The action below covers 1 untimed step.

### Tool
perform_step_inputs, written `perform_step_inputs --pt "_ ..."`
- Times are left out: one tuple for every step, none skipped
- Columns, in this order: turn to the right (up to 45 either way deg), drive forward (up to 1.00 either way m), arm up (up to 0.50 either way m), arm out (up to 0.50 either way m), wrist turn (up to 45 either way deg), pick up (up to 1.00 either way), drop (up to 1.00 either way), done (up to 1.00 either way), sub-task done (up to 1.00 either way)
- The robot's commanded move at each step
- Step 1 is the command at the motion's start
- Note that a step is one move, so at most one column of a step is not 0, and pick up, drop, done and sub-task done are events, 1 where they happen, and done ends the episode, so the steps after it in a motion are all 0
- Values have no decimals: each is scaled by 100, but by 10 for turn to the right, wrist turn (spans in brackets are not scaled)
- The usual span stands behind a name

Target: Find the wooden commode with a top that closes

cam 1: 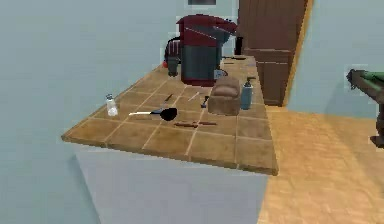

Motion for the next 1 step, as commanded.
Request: perform_step_inputs --pt "450 0 0 0 0 0 0 0 0"
